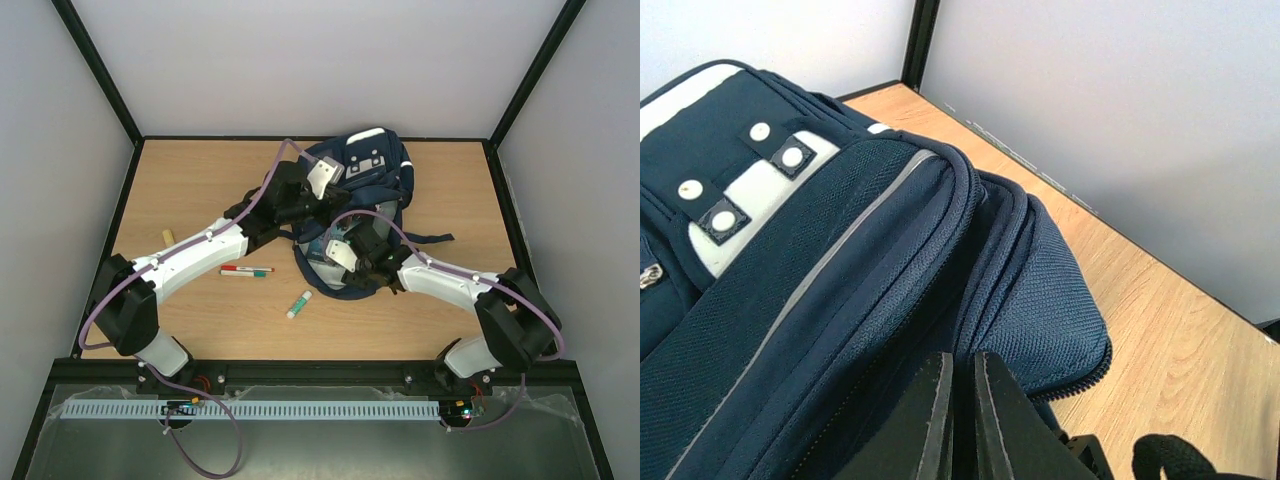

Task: Pack the student bag
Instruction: Place the book in the student bag.

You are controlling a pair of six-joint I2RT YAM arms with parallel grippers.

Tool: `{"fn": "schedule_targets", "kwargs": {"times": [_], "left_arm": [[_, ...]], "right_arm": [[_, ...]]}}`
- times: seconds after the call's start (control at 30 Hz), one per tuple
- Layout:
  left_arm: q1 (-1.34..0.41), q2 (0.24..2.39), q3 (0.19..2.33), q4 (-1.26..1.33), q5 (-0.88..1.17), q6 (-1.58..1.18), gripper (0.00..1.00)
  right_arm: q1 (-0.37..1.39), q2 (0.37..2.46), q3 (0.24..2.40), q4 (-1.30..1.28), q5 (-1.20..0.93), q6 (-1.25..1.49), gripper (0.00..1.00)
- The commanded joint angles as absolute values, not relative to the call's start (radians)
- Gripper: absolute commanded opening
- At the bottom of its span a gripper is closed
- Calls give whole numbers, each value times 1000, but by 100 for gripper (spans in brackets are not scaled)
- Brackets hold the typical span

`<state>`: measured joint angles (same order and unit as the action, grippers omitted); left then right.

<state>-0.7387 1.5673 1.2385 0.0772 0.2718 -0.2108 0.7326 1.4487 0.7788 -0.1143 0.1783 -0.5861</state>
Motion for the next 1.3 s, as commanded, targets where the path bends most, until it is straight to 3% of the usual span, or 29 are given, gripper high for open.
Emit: {"fn": "schedule_targets", "kwargs": {"times": [0.0,0.3,0.5,0.87,1.0,1.27], "left_arm": [[-733,1532,1284,186,302,-234,2],[-732,1543,1291,183,323,-243,2],[-732,1546,1293,186,336,-250,2],[-732,1555,1294,186,347,-254,2],[-732,1557,1295,184,346,-253,2],[-732,1567,1298,177,345,-255,2]], "right_arm": [[734,1483,797,-190,139,-606,66],[734,1545,810,123,526,-570,54],[735,1578,840,263,581,-605,46],[724,1748,820,643,724,-745,45],[724,1739,805,611,718,-743,45],[755,1563,729,207,524,-656,51]]}}
